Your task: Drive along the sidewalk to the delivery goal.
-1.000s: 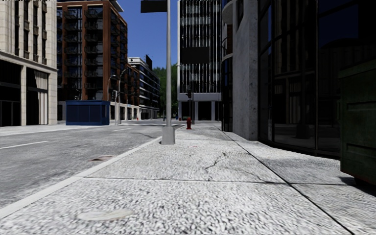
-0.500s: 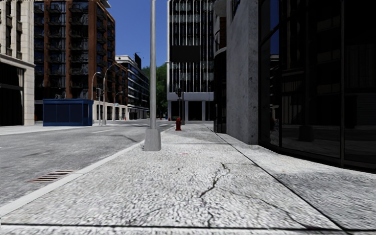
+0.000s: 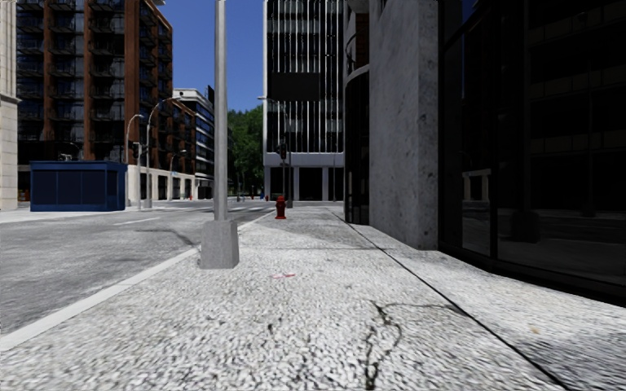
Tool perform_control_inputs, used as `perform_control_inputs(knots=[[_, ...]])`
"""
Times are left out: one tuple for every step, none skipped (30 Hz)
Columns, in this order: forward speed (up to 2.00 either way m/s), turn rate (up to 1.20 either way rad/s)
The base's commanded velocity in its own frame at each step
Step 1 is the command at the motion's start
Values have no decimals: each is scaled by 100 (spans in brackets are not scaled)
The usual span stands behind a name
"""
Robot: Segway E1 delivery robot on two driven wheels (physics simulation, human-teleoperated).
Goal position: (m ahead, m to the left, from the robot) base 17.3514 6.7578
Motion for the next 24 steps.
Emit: perform_control_inputs(knots=[[200, 0], [200, 0], [200, 0], [200, 0], [200, 0], [200, 0], [200, 0], [200, 0], [200, 0], [200, 0], [200, 0], [200, 0], [200, 0], [200, 0], [200, 0], [200, 0], [200, 0], [200, 0], [200, -3], [200, -5], [200, -5], [200, -5], [200, -5], [200, -5]])
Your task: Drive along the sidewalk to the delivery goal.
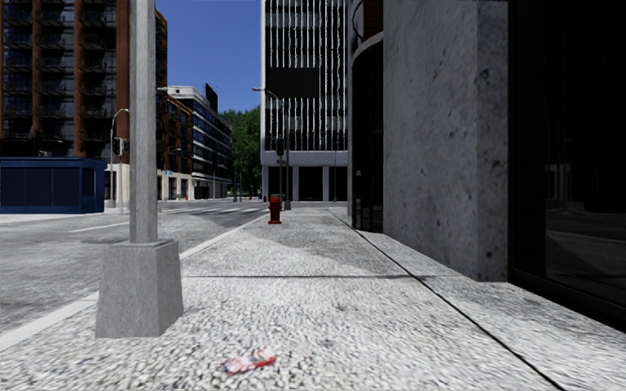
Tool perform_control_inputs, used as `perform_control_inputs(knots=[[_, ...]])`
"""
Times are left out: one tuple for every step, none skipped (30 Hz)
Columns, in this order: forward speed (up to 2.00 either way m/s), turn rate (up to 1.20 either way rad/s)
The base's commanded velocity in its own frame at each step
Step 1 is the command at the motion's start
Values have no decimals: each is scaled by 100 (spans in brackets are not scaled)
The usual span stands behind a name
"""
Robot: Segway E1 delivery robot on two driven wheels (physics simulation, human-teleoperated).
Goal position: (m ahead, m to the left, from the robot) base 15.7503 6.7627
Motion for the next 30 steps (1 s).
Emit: perform_control_inputs(knots=[[200, -5], [200, -5], [200, -5], [200, -5], [200, -5], [200, -5], [200, 0], [200, 0], [200, 0], [200, 0], [200, 0], [200, 0], [200, 0], [200, 0], [200, 0], [200, 0], [200, 0], [200, 0], [200, 0], [200, 0], [200, 0], [200, 0], [200, 0], [200, 0], [200, 0], [200, 0], [200, 0], [200, 0], [200, 0], [200, 0]])
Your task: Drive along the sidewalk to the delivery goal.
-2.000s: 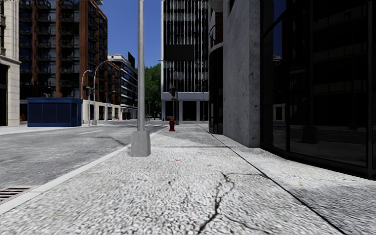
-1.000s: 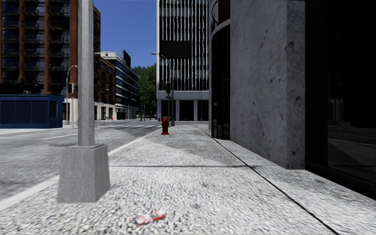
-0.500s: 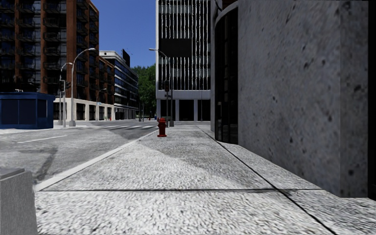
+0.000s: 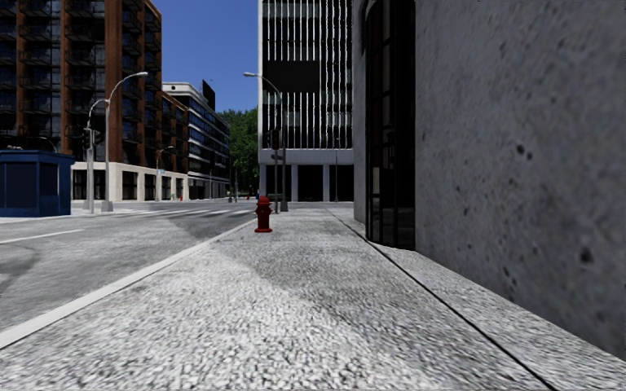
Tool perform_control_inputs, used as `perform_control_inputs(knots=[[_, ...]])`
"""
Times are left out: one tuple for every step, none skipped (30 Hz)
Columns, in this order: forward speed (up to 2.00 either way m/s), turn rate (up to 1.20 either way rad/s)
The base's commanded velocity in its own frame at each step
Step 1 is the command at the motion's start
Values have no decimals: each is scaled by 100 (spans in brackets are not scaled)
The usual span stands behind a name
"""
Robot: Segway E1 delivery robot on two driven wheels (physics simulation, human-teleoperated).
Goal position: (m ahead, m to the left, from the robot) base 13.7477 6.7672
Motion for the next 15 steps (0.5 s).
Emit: perform_control_inputs(knots=[[200, 0], [200, 0], [200, 0], [200, 0], [200, 0], [200, 0], [200, 0], [200, 0], [200, 0], [200, 0], [200, 0], [200, 0], [200, 0], [200, 0], [200, 0]])
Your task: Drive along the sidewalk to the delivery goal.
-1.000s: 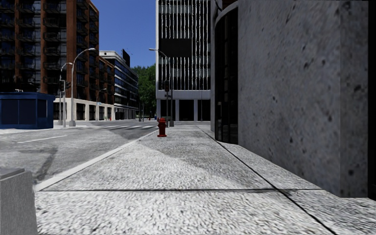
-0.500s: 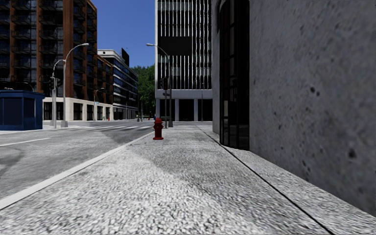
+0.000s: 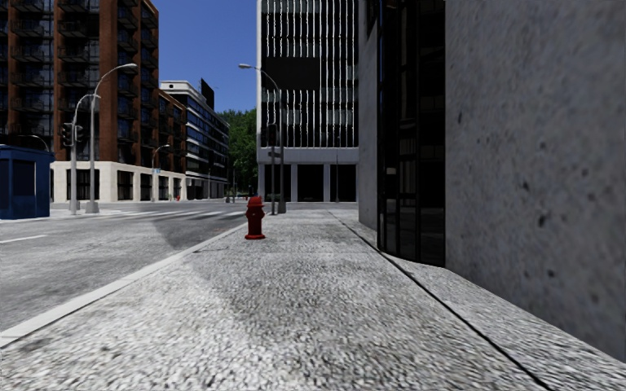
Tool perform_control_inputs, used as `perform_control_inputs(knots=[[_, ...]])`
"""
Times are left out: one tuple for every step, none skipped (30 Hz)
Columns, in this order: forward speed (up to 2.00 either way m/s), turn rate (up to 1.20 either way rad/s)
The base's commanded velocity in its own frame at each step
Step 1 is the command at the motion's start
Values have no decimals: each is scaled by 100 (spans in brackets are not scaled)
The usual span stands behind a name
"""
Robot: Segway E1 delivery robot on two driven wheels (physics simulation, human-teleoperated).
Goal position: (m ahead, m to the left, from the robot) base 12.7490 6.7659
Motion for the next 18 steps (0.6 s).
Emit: perform_control_inputs(knots=[[200, 0], [200, 0], [200, 0], [200, 0], [200, 0], [200, 0], [200, 0], [200, 0], [200, 0], [200, 0], [200, 0], [200, 0], [200, 0], [200, 0], [200, 0], [200, 0], [200, 0], [200, -5]])
